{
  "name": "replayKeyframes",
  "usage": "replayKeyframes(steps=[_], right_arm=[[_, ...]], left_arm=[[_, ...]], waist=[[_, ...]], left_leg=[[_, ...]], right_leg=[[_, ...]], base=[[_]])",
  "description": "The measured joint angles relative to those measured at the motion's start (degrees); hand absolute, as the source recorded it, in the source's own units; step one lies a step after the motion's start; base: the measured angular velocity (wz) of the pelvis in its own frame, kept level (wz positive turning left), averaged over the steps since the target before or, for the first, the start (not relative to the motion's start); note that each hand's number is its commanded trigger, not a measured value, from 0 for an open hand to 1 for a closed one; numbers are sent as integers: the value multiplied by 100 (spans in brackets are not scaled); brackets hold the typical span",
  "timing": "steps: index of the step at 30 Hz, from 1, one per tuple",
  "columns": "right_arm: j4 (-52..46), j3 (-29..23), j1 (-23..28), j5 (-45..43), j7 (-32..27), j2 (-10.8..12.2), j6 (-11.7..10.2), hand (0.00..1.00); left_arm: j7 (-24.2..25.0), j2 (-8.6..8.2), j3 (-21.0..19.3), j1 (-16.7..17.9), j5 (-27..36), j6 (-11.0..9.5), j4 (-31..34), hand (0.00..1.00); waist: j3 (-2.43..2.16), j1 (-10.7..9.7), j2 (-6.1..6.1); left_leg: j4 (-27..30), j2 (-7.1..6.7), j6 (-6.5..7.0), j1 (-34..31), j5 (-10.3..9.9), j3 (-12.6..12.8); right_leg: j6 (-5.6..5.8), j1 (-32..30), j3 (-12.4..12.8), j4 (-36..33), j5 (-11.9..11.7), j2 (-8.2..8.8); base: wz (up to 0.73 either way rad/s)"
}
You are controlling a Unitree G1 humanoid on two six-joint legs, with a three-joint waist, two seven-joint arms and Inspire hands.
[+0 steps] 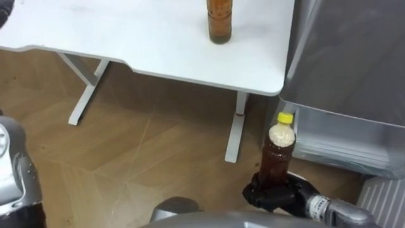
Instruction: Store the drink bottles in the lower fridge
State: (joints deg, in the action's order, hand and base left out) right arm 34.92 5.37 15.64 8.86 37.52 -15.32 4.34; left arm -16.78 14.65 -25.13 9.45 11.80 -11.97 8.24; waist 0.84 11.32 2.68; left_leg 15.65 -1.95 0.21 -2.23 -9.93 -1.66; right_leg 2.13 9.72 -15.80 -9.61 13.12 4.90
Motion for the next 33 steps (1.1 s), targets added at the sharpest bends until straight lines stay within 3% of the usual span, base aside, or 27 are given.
replayKeyframes(steps=[4, 9, 15, 18, 20, 23, 24, 31, 33], right_arm=[[177, 1, -6, 19, -184, 61, 89, 100], [648, -11, -91, 237, -473, 70, 76, 100], [1144, -56, -202, 345, -720, 52, 153, 100], [1245, -80, -218, 525, -968, 64, 150, 100], [1469, -140, -304, 751, -1148, 75, 148, 100], [1683, -378, -340, 972, -1488, 73, 147, 100], [1737, -468, -351, 1143, -1601, 70, 144, 100], [1998, -500, -618, 1833, -2006, 81, 118, 100], [1998, -490, -708, 2059, -2139, 117, 117, 100]], left_arm=[[53, -2, 324, 288, 260, 88, -1253, 0], [412, -21, 1018, 483, 1105, 375, -3561, 0], [723, -115, 1421, 594, 1562, 589, -5478, 0], [886, -266, 1443, 802, 1688, 667, -5796, 0], [1019, -277, 1503, 793, 1731, 686, -6301, 0], [1132, -340, 1532, 836, 1790, 731, -6793, 0], [1141, -385, 1532, 847, 1806, 738, -6925, 0], [1420, -511, 1537, 795, 1795, 785, -7313, 0], [1542, -520, 1544, 781, 1791, 813, -7367, 0]], waist=[[-39, -52, -67], [-44, -120, -119], [-40, -221, -143], [-32, -286, -122], [-17, -325, -103], [-84, -393, -68], [-73, -431, -26], [-71, -601, -25], [-62, -602, -46]], left_leg=[[8, -3, 1, 40, 5, 4], [-3, 13, -3, 47, 1, 4], [19, 16, 4, 12, -5, 23], [65, 18, 9, -15, -8, 32], [103, 24, 19, -22, -15, 64], [150, 20, 35, -84, -24, 94], [173, 17, 44, -108, -30, 99], [132, 23, 46, -101, -29, 171], [56, 38, 45, -28, -29, 282]], right_leg=[[0, 35, -14, 9, 0, 7], [0, 26, -16, -12, 0, -2], [-1, 25, -12, -16, -1, 1], [-1, 22, -6, -3, -1, 1], [0, 18, 8, 0, 1, 4], [17, -48, 7, 1, 17, 27], [21, -62, 4, -9, 17, 30], [30, -51, 23, -16, 21, 32], [34, -63, 142, -7, 24, 37]], base=[[0], [-1], [1], [1], [-6], [-1], [4], [-1], [-22]])
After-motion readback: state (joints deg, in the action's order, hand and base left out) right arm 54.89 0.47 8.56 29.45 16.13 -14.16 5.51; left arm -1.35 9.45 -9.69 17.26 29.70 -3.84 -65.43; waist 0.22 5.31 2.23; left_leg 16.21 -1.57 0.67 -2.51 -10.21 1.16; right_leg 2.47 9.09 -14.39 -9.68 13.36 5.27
